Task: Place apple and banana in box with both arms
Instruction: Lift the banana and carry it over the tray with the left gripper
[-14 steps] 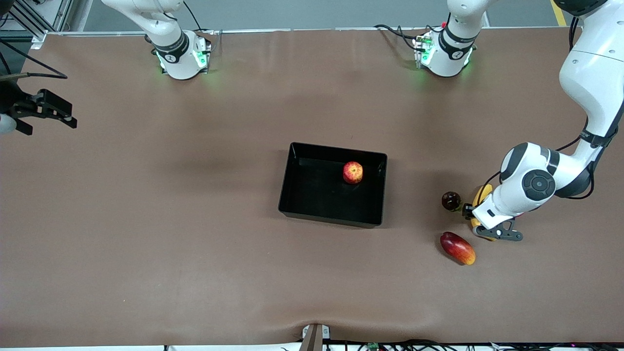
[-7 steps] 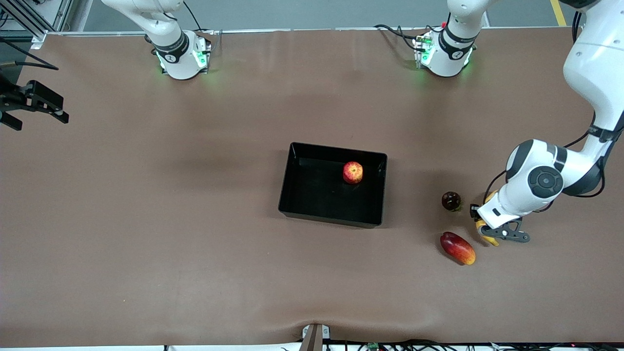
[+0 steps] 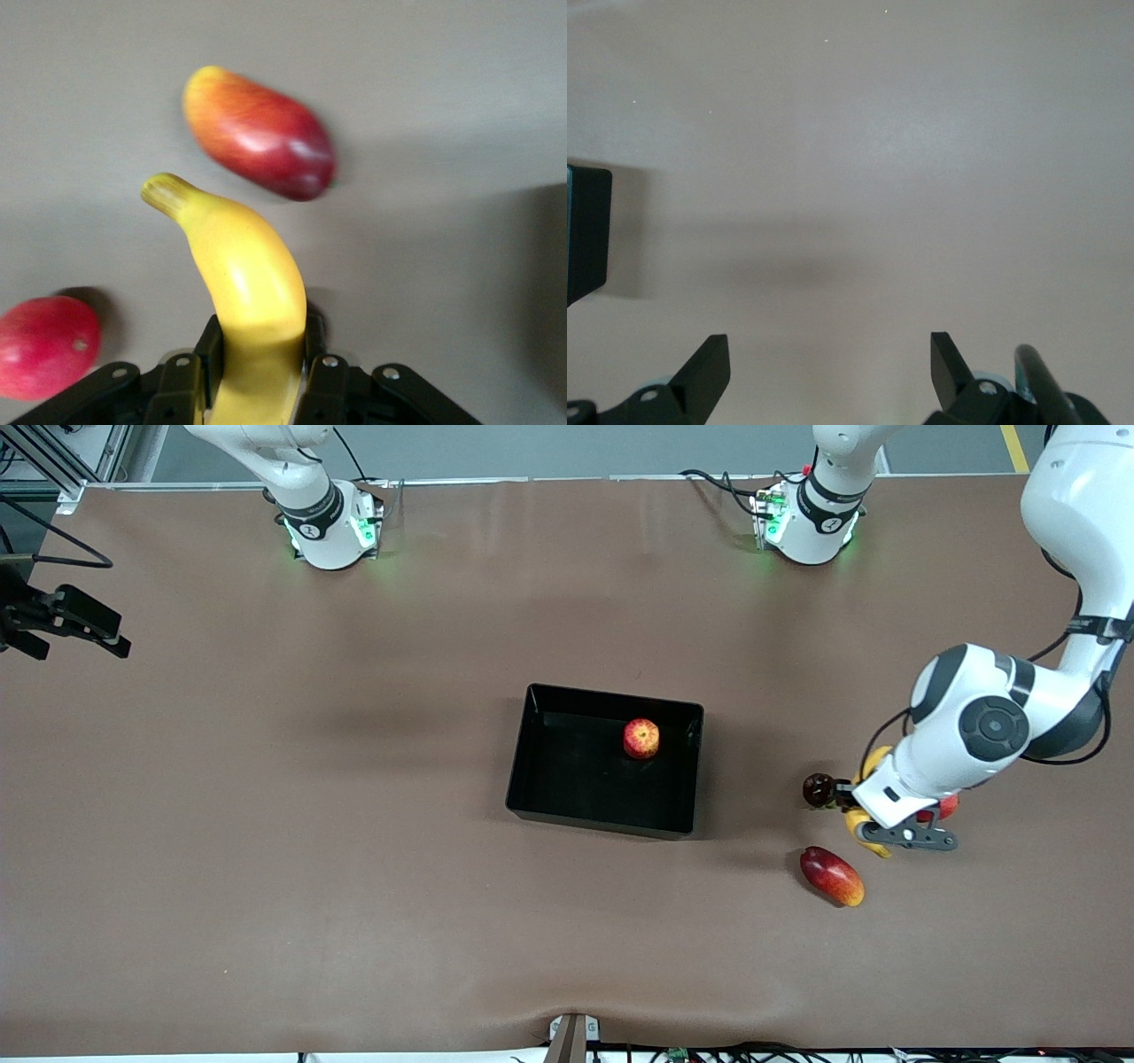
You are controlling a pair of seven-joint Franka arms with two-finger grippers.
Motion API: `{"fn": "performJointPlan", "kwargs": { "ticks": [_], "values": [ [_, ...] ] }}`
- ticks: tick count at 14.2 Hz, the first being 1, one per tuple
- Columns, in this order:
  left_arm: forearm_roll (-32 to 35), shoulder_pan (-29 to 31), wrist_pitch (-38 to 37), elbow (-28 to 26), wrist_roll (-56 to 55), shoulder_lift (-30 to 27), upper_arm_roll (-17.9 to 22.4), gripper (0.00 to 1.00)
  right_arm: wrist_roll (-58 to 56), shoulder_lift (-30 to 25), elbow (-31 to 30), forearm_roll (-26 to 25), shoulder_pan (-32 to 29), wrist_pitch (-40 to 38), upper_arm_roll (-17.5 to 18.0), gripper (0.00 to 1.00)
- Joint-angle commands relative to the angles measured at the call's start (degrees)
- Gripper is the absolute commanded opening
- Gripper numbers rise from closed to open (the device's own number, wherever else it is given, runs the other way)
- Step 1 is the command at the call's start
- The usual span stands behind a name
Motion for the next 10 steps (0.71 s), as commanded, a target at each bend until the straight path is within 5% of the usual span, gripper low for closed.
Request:
{"fn": "performJointPlan", "kwargs": {
  "ticks": [1, 5, 8, 10],
  "values": [
    [-0.91, -0.51, -3.80, 0.60, -6.71, -1.35, -6.49, 0.00, 1.04, 0.77, 1.67, -0.34, 0.15, -0.97, -0.09, 1.00],
    [-0.21, -13.57, -4.34, 5.60, -12.44, 0.22, -7.31, 0.00, 1.13, 0.77, 1.67, -0.34, 0.32, -0.97, 0.00, 1.00],
    [-0.12, -25.35, -4.43, 12.28, -18.33, 3.04, -2.84, 0.00, 1.13, 0.77, 1.67, -0.34, 0.41, -0.97, -0.09, 1.00],
    [-0.91, -35.36, -4.43, 16.32, -18.69, 3.83, 4.09, 0.00, 1.13, 0.77, 1.67, -0.25, 0.41, -0.97, 0.00, 1.00]
  ]
}}
